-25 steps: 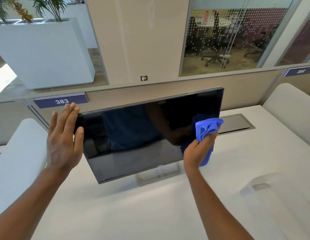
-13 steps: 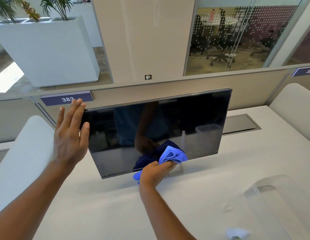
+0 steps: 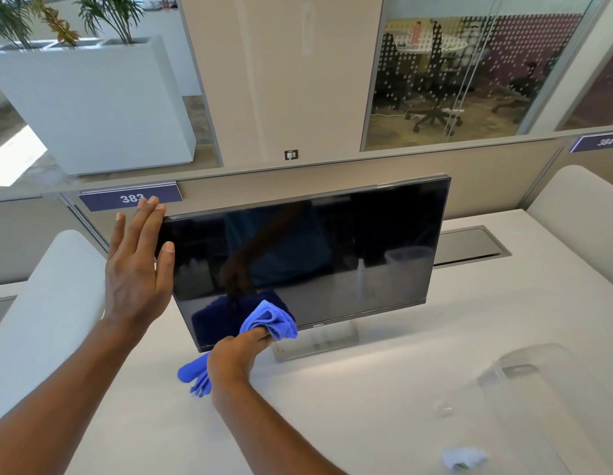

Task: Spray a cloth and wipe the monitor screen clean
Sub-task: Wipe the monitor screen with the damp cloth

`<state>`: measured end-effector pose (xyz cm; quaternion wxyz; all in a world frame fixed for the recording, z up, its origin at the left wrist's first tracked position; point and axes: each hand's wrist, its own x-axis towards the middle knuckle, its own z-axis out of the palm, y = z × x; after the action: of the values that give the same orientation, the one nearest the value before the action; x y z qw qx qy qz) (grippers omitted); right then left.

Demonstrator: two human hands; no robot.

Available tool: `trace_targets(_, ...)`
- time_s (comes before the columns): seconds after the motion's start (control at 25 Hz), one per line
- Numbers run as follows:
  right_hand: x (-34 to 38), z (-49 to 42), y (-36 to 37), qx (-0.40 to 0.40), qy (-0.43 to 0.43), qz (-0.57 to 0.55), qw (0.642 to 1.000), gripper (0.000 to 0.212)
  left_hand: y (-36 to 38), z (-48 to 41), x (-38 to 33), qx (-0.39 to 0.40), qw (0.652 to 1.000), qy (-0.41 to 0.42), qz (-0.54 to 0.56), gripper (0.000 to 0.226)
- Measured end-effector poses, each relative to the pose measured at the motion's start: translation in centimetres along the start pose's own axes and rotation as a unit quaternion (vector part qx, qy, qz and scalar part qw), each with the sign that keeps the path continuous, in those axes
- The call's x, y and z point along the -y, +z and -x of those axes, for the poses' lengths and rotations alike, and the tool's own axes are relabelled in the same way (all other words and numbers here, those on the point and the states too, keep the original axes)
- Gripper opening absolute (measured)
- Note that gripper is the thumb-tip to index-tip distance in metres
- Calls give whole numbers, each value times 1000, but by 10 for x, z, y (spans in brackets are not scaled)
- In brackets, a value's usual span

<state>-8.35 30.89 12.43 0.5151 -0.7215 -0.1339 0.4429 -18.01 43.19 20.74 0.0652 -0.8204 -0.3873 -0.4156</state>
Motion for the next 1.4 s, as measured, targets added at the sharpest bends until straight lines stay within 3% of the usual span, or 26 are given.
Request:
trace_targets(0.12, -3, 13, 3, 47, 12, 35, 998, 74, -1, 1, -2, 7, 1000, -6, -3, 54)
trace_targets(0.32, -39, 19, -2, 85, -61, 241, 965, 87, -3, 1, -2, 9, 1000, -4, -11, 54)
trace_targets(0.48, -49, 34, -10, 179, -79, 420, 886, 84, -5, 2, -9, 9, 1000, -21, -12, 54)
trace_targets(0.6, -49, 41, -21, 287, -116, 449, 838, 93, -9, 2, -12, 27, 999, -29, -15, 55)
trace_targets(0.68, -43, 41, -33, 316, -103, 393, 857, 83, -13, 2, -14, 39, 999, -34, -16, 56)
trace_targets(0.8, -30, 36, -59, 297, -6, 264, 918, 52, -15, 4, -15, 49, 998, -48, -15, 59)
trace_targets(0.92, -16, 25, -91, 273, 58, 132, 951, 43, -13, 9, -25, 55, 996, -75, -9, 66)
trace_targets(1.16, 16, 14, -157, 235, -4, 102, 967, 47, -13, 13, -34, 58, 992, -101, -48, 70)
trace_targets(1.4, 51, 8, -212, 215, -60, -16, 975, 28, -21, 14, -40, 70, 989, -99, -82, 67)
